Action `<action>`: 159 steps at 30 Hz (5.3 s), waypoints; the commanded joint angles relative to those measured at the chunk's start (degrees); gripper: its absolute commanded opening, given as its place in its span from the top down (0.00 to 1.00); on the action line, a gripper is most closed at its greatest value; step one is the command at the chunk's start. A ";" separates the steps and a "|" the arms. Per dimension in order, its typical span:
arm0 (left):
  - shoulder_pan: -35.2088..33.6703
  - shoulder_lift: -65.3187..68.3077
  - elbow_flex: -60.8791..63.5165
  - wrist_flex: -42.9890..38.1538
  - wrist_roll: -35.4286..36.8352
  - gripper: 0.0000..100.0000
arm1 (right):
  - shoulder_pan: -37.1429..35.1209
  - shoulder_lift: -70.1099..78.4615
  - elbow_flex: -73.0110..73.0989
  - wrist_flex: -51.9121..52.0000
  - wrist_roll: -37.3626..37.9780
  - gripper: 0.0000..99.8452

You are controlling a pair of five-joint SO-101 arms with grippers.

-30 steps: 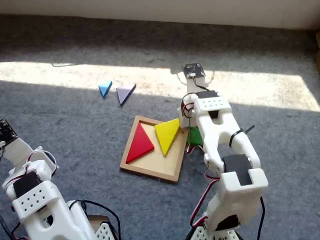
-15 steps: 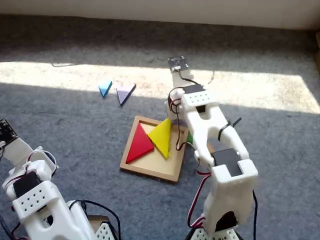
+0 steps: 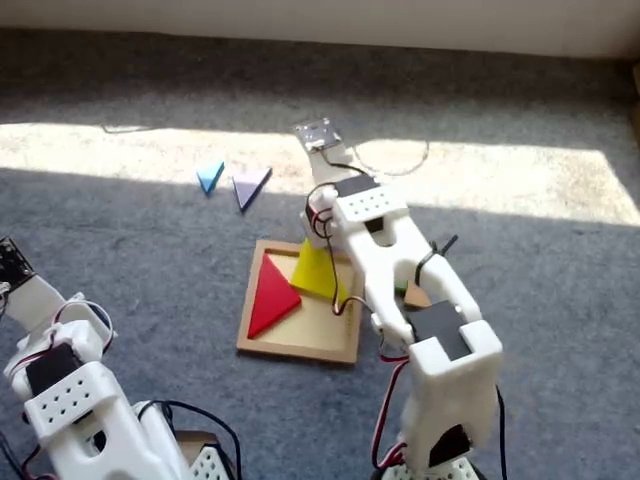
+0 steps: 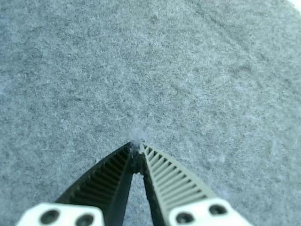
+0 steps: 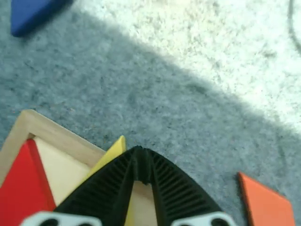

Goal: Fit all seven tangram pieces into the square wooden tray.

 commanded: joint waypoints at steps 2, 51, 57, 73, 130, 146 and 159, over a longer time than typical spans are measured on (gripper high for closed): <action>-0.84 -0.75 -1.80 -0.97 -0.26 1.00 | -4.44 -1.19 -2.86 -1.10 0.18 0.99; -0.66 -0.75 -1.80 -0.97 -0.26 1.00 | 3.38 -25.98 4.09 9.63 0.44 0.99; -0.57 -0.75 -1.71 -0.97 -0.26 1.00 | 10.07 -28.70 9.89 9.63 0.09 0.99; -0.57 -0.75 -1.63 -0.97 -0.35 1.00 | 11.03 -13.58 10.59 10.77 -20.92 0.72; -0.57 -0.75 -1.63 -0.97 -0.35 1.00 | -10.59 -33.89 34.42 -0.40 11.78 0.97; -0.57 -0.75 -1.63 -0.97 -0.35 1.00 | -12.79 -24.04 33.89 -0.13 11.43 0.80; -0.48 -0.75 -1.63 -1.05 -0.35 1.00 | -14.02 -23.60 21.05 7.78 0.53 0.79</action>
